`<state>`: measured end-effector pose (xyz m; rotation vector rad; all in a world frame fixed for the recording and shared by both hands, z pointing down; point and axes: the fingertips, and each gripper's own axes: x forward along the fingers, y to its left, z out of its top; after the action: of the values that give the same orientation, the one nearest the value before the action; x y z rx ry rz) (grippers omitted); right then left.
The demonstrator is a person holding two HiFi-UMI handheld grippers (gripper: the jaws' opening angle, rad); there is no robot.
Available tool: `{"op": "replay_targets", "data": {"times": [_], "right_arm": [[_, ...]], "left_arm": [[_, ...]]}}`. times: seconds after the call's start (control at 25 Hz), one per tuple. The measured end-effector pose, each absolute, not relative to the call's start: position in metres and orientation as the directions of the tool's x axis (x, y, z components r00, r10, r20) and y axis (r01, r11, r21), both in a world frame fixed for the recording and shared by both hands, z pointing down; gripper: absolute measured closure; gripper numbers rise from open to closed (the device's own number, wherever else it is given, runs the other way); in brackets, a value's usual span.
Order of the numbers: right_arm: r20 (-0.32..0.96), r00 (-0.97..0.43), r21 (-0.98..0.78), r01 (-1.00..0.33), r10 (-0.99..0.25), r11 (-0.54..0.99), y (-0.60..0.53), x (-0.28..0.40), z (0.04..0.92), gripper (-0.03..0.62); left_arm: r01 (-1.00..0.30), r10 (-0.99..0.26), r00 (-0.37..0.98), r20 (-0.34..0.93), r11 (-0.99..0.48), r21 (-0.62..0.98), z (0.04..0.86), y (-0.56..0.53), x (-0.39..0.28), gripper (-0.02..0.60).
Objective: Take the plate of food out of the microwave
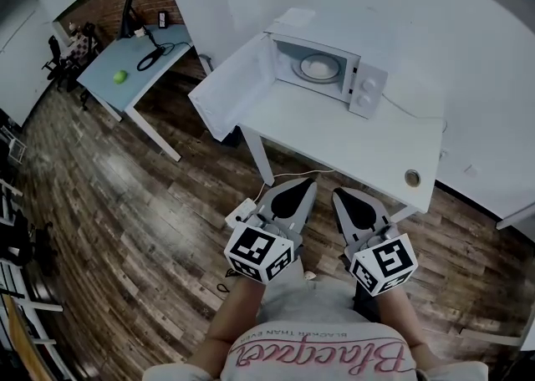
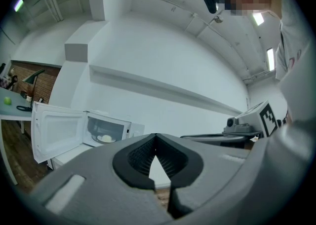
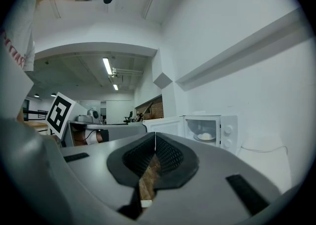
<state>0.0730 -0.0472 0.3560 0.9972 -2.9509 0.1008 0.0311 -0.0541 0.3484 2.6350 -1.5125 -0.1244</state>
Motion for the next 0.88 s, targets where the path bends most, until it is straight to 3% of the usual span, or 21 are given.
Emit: {"op": "replay_targets", "data": {"times": [0.88], "right_arm": [[0.013,-0.771,-0.067,-0.636,-0.637,0.769,-0.104,0.054,0.356,0.582]], "left_arm": [[-0.829,-0.832,0.554,-0.026,-0.554,0.074,0.341,-0.117,0.019,0.577]]}}
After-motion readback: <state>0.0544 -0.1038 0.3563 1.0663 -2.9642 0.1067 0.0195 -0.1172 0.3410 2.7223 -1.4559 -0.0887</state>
